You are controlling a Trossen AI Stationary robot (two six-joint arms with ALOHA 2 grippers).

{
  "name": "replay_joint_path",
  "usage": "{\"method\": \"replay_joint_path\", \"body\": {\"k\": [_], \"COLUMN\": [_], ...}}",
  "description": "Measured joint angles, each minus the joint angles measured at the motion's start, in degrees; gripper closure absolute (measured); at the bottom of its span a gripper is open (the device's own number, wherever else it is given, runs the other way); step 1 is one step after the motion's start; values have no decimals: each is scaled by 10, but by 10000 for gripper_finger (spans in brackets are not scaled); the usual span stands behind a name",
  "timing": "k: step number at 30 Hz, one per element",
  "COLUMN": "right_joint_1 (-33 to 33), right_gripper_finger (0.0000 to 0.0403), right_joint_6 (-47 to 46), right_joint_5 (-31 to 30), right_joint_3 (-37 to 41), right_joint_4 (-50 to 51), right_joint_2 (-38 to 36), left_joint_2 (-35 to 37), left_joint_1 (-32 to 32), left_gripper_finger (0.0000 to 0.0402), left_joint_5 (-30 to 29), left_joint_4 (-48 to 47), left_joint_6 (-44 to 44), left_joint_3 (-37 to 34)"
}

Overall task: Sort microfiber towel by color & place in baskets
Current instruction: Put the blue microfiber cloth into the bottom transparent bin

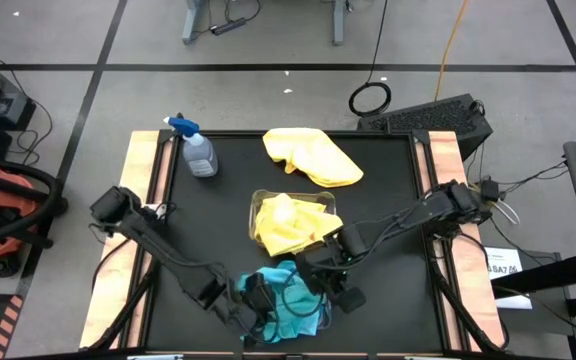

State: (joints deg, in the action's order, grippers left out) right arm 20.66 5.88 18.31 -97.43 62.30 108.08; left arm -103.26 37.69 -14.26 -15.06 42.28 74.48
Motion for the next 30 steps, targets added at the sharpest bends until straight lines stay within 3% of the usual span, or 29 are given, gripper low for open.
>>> {"method": "replay_joint_path", "body": {"k": [8,12,19,25,30], "right_joint_1": [1,0,0,-5,-21], "right_gripper_finger": [245,212,206,206,206], "right_joint_6": [10,6,-4,-5,-4], "right_joint_5": [-2,-9,-42,-122,-169], "right_joint_3": [0,0,0,0,0], "right_joint_4": [-1,6,14,18,12], "right_joint_2": [13,2,-30,-63,-82], "left_joint_2": [-53,-82,-115,-108,-82], "left_joint_1": [11,11,11,8,11], "left_gripper_finger": [387,387,386,383,332], "left_joint_5": [8,12,33,50,64], "left_joint_4": [-28,-24,4,8,7], "left_joint_6": [58,80,84,84,85], "left_joint_3": [1,3,3,1,-1]}}
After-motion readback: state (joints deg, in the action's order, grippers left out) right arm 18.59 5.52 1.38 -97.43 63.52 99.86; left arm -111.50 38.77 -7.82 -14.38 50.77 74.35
